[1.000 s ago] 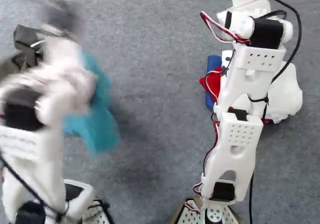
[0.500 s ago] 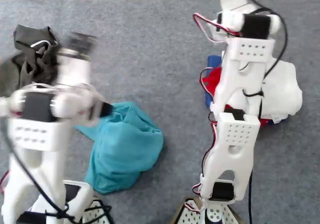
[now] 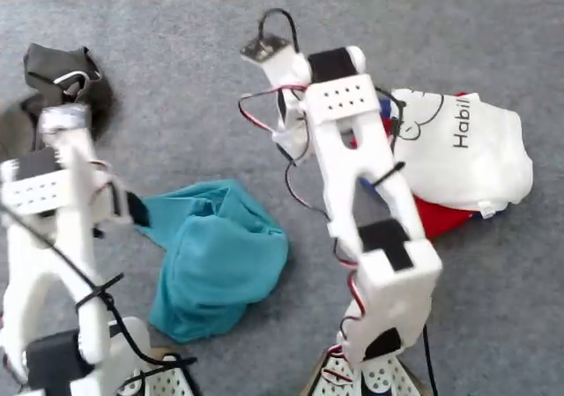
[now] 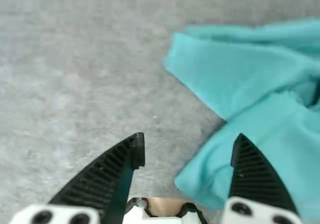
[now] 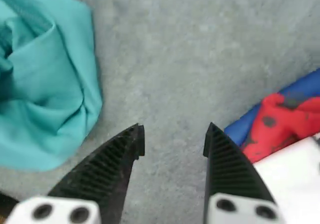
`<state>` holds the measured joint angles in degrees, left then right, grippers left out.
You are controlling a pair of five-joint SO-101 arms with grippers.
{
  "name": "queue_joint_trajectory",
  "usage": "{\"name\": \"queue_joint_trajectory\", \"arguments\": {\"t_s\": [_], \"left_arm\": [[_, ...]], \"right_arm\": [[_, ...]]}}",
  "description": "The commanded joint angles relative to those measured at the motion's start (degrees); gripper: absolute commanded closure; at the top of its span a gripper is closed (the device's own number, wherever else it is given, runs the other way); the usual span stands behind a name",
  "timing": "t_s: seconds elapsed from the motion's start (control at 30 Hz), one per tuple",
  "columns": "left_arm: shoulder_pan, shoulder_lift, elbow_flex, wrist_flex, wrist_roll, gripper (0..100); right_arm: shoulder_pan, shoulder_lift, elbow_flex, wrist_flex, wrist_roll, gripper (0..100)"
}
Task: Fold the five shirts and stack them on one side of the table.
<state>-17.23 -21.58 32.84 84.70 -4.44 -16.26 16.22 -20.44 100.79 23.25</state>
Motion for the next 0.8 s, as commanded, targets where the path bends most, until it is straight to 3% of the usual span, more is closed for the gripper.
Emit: {"name": "queue_joint_trajectory", "arguments": {"t_s": [0.0, 0.3, 0.47, 0.53, 0.67, 0.77], "left_arm": [[8.13, 0.62, -0.04, -0.53, 2.73, 71], [23.16, 1.23, -6.64, -1.58, 14.42, 71], [23.87, 1.05, 2.95, -14.24, 14.51, 71], [24.13, 1.14, 4.62, -15.82, 14.51, 76], [24.13, 0.97, 5.05, -15.82, 14.07, 96], [23.43, 0.62, 4.79, -13.45, 12.22, 96]], "right_arm": [[0.09, -7.96, 5.85, 0.09, -0.44, 78.9], [6.51, -16.92, 23.78, -0.79, -0.35, 78.9], [10.2, -22.02, 29.41, -2.2, 0.0, 78.9], [10.37, -24.22, 31.52, -2.46, 0.0, 78.9], [9.32, -27.82, 35.03, -4.04, 0.09, 78.9], [7.12, -28.79, 36.62, -6.07, -0.09, 78.9]]}}
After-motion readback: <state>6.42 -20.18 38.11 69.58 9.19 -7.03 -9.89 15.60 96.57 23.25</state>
